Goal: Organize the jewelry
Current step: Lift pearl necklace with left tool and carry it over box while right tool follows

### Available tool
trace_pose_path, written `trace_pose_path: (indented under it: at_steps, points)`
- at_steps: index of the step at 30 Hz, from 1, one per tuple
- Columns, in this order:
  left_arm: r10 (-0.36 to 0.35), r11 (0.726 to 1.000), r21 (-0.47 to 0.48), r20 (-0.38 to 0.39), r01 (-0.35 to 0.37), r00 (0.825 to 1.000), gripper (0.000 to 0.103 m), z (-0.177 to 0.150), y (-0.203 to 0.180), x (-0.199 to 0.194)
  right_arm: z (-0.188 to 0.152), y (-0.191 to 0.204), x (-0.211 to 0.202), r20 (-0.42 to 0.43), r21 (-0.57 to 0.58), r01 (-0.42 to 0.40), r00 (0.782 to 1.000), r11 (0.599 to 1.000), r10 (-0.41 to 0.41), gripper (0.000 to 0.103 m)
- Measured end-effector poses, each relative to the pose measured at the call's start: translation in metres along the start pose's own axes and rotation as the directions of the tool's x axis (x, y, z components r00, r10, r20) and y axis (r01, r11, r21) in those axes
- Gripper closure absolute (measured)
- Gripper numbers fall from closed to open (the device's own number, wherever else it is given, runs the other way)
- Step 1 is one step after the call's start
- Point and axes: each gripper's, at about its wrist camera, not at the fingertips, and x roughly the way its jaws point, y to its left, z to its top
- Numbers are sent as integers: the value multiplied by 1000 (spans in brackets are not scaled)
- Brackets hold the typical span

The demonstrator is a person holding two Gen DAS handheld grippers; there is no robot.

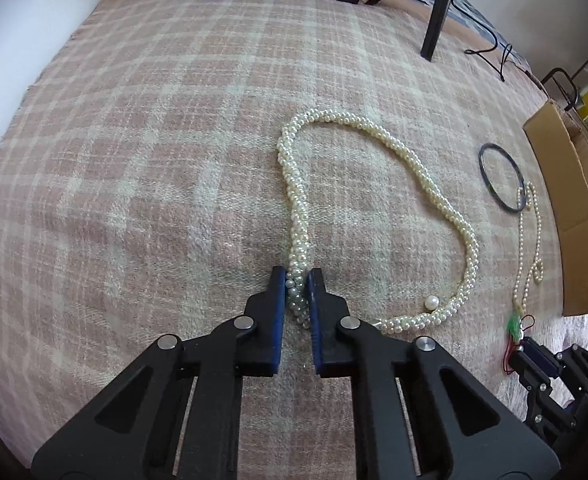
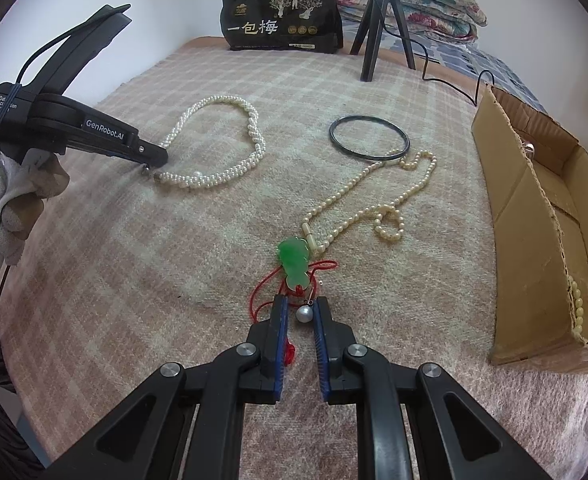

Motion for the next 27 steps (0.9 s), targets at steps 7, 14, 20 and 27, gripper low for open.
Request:
trace_pose_path:
  at_steps: [7,14,20,27]
  points:
    - [-20,1000,-21,17,20,1000,97,1,6,-10,1,-2,-8,17,15,-18,1000,1000,18,97]
    - [-99,994,-48,61,102,993,97,7,6,-43,6,-3,-28,65,30,-29,998,999,27,97]
    - [-191,979,-52,141,199,972,97,19,0,-85,9,-5,-42,102,38,-15,995,999,11,97]
    - [-227,970,-36,229,241,947,97,28,-1,-121,12,-7,-56,135,42,1,991,999,-7,97]
